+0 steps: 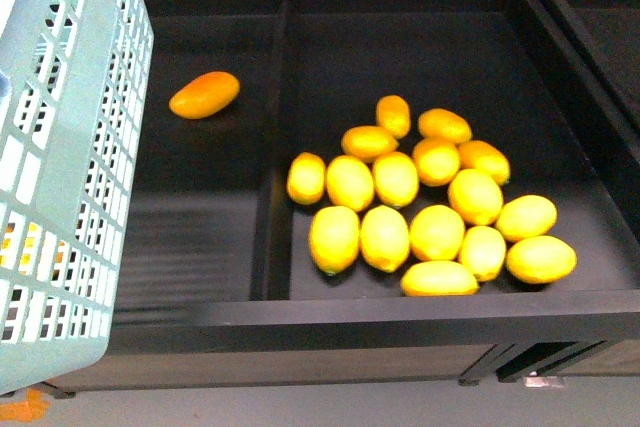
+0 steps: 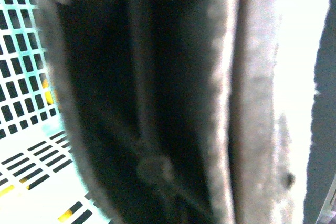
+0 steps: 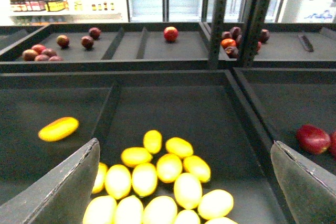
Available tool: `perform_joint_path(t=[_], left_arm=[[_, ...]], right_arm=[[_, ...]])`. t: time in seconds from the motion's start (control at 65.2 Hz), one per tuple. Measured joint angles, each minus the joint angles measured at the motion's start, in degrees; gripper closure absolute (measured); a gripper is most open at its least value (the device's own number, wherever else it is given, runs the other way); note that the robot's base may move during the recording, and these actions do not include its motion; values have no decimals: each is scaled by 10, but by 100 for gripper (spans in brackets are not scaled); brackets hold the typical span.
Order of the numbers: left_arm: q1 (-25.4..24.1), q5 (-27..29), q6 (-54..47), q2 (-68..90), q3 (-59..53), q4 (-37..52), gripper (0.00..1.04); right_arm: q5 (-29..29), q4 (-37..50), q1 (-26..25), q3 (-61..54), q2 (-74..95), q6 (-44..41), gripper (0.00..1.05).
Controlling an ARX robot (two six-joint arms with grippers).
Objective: Pick lemon and mango into basket
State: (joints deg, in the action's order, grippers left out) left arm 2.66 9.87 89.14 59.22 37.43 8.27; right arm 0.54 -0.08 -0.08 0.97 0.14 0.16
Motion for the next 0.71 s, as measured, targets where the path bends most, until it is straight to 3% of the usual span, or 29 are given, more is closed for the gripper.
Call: perform_joint_path(t=[0.261, 0.322, 0.368, 0.445, 0.552, 0.644, 0.705], left_arm=[[2, -16, -10, 2, 3, -11, 91], [3, -43, -56, 29, 59, -141, 91], [3, -63, -162, 73, 130, -260, 91], [9, -67, -295, 135, 196, -343, 91], [27, -60, -423, 241, 258, -311, 91], [37, -68, -452, 295, 307, -289, 91], [49, -105, -452, 327, 339, -278, 91]], right_arm=[[-3, 0, 0, 0, 0, 0, 9], [-3, 0, 0, 0, 0, 0, 9], [-3, 0, 0, 0, 0, 0, 9], [-3, 0, 0, 0, 0, 0, 9], [-5, 0, 0, 0, 0, 0, 9], [-5, 0, 0, 0, 0, 0, 9], [-5, 0, 0, 0, 0, 0, 9]])
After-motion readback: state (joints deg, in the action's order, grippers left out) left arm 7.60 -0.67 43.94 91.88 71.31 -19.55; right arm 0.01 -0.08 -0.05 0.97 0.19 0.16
